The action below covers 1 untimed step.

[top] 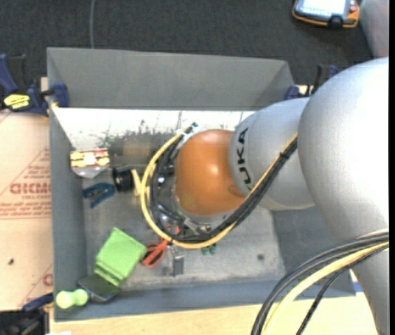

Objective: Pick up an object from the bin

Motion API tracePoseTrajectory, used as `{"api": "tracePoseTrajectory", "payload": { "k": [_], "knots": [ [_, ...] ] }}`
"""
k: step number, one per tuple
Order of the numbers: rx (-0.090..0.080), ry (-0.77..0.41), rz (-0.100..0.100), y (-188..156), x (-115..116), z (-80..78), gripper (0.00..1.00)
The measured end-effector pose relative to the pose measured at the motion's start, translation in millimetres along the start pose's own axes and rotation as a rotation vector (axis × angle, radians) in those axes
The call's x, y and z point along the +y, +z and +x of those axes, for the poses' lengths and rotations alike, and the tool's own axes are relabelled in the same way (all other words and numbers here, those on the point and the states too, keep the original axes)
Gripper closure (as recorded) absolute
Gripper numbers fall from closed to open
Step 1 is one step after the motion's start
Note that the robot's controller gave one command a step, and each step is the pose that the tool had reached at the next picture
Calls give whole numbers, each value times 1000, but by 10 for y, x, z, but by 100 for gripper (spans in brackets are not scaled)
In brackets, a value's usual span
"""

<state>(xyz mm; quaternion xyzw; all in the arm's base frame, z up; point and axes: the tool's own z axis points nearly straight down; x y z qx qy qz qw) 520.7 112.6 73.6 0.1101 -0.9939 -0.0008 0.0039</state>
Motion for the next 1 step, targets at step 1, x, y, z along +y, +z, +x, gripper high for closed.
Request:
{"api": "tracePoseTrajectory", "payload": {
  "k": [1],
  "knots": [
    [-25, -93, 3, 28, -5, -189, 0]
  ]
}}
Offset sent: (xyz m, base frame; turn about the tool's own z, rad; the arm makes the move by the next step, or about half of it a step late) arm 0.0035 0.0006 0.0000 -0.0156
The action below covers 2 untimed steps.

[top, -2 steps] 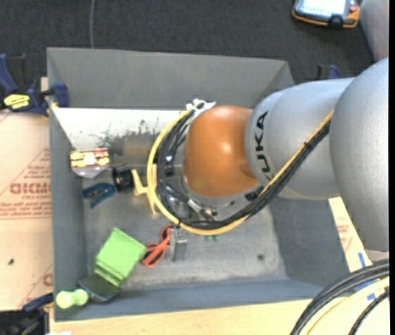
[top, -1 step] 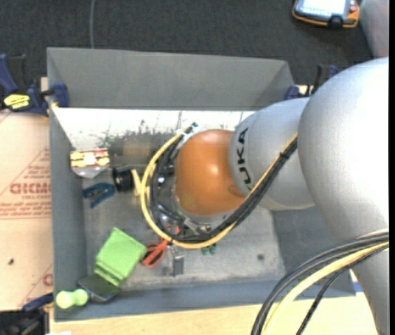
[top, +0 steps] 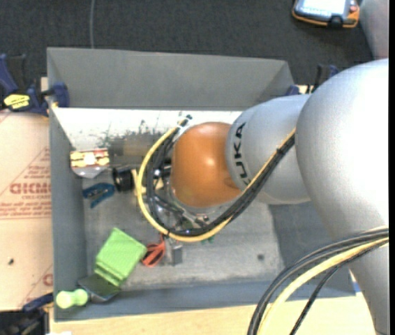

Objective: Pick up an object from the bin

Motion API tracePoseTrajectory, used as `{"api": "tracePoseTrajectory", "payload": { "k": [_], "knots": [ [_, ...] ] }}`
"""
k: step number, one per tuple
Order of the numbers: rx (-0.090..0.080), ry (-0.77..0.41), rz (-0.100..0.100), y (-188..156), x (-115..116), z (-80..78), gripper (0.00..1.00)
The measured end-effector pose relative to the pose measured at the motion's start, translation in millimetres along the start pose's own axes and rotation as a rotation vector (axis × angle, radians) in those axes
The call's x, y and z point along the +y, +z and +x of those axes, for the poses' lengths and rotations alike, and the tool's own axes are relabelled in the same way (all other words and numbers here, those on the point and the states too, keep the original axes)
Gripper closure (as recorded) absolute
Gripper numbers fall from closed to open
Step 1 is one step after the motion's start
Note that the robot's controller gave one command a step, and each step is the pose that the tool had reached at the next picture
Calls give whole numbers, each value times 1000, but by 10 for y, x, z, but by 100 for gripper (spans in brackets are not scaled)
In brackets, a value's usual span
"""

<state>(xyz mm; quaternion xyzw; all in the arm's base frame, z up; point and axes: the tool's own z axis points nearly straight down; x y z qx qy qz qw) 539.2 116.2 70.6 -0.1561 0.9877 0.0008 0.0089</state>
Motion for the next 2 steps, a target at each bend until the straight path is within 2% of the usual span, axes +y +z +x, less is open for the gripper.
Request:
{"api": "tracePoseTrajectory", "payload": {
  "k": [1, 2],
  "knots": [
    [19, 76, -3, -37, 8, 148, 100],
    [19, 78, -3, -37, 8, 147, 100]
  ]
}}
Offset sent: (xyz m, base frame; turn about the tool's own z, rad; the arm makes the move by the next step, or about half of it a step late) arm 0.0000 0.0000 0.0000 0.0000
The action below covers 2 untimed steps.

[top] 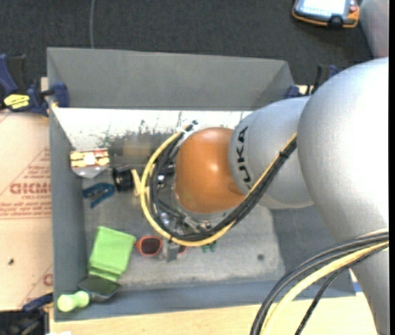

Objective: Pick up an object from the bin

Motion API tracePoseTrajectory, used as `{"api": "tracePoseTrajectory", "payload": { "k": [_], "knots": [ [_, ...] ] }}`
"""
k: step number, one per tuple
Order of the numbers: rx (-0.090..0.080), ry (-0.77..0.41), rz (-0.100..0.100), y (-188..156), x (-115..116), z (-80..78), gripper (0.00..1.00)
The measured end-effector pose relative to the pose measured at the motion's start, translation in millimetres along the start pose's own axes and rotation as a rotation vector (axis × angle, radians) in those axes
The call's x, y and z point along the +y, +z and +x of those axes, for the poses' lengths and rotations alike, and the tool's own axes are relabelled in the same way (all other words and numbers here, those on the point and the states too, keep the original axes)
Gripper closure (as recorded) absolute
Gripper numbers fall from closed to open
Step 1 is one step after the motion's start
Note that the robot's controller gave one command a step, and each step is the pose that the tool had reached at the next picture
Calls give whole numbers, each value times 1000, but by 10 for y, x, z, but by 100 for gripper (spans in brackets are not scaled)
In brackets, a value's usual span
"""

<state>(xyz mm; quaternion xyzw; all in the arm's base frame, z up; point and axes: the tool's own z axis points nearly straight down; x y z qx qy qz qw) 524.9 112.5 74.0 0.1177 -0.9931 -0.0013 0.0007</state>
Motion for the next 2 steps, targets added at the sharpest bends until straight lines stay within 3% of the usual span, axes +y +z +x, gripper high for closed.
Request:
{"api": "tracePoseTrajectory", "payload": {
  "k": [1, 2],
  "knots": [
    [-3, 1, 0, -43, -4, -3, 100],
    [8, 1, 0, -339, -4, 26, 100]
  ]
}}
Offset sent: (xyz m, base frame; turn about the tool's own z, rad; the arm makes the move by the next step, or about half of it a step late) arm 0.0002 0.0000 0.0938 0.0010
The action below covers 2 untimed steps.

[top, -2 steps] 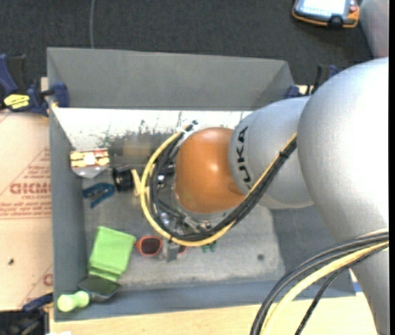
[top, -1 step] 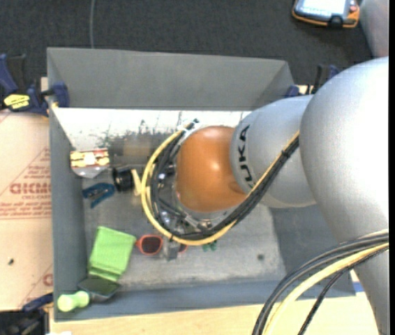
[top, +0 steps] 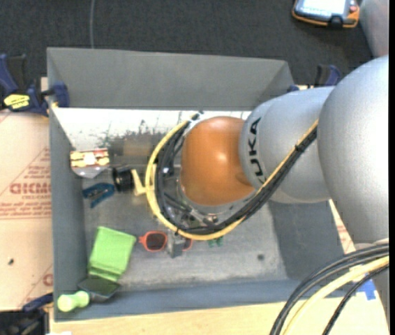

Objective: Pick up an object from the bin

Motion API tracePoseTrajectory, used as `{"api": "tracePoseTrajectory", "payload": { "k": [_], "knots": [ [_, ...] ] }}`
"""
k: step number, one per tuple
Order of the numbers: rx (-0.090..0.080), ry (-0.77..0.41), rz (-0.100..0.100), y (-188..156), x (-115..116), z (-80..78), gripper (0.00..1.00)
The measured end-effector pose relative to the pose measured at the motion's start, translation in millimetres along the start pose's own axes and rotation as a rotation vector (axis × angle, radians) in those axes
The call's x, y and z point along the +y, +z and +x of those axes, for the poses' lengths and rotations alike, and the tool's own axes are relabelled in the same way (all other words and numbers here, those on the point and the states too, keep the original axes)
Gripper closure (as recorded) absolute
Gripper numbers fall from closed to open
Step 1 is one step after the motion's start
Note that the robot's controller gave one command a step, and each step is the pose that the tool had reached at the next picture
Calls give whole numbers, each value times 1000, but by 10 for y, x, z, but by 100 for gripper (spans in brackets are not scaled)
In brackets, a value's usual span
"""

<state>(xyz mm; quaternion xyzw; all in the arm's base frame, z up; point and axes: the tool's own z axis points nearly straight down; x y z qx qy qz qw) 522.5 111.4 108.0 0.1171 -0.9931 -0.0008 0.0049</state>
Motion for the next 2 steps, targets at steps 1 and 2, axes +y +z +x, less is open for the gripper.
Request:
{"api": "tracePoseTrajectory", "payload": {
  "k": [1, 2],
  "knots": [
    [-8, 1, 1, -342, -4, -20, 100],
    [-5, 2, 1, -659, -6, -11, 100]
  ]
}}
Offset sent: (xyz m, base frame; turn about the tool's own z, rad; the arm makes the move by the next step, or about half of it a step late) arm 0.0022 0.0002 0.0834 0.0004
